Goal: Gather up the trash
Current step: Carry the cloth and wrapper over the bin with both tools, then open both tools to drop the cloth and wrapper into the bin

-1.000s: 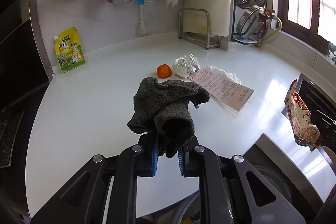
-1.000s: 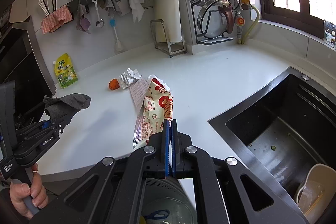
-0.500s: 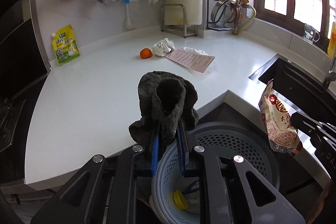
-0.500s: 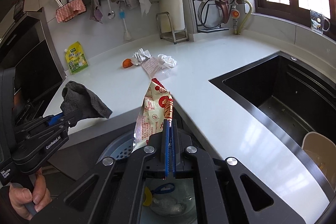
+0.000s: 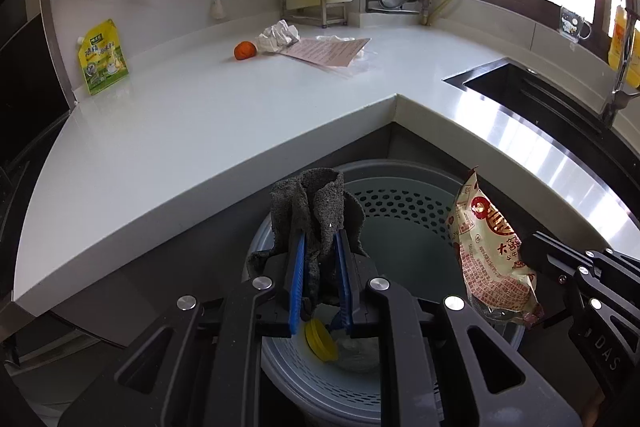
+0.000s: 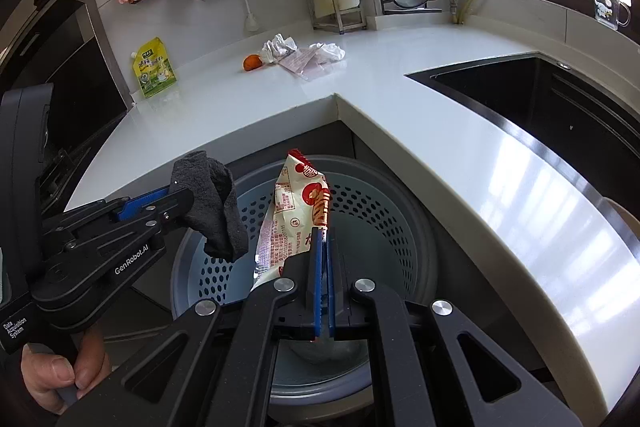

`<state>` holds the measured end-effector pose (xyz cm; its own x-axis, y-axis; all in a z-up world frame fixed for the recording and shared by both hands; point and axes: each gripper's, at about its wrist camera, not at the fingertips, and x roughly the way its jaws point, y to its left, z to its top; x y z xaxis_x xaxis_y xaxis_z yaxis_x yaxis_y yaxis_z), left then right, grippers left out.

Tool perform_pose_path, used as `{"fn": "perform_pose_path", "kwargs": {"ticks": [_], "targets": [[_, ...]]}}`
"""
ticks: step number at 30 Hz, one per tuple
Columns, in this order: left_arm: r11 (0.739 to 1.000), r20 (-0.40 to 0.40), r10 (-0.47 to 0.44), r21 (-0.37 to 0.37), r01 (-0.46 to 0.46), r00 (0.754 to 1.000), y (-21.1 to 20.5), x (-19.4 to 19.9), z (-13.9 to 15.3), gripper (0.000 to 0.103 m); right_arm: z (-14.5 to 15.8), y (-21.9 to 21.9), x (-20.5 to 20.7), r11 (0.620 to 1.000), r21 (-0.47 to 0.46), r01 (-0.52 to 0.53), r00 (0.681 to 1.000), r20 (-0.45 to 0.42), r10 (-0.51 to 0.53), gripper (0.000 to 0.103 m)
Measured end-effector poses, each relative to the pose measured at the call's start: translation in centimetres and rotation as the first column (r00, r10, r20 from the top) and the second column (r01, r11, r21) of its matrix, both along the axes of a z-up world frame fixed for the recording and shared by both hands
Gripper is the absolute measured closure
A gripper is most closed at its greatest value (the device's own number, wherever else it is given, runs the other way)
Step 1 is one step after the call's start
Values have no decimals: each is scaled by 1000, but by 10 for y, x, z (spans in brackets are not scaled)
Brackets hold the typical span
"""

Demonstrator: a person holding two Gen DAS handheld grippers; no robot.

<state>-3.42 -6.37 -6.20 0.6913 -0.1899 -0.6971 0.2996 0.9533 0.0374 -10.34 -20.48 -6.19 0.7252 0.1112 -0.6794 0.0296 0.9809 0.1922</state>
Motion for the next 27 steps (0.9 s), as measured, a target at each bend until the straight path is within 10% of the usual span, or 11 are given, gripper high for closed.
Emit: {"fn": "perform_pose_path", "kwargs": {"ticks": [22,27], "targets": [[1000,-88,-3,-27,0,996,5,12,-22,87,-27,-4,13,1000,22,-1,997,-72,3,101],[1000,-75,0,-27,-2,997,6,13,-21,72,-29,-6,15,1000,23,4,997,-78,-3,98]]}}
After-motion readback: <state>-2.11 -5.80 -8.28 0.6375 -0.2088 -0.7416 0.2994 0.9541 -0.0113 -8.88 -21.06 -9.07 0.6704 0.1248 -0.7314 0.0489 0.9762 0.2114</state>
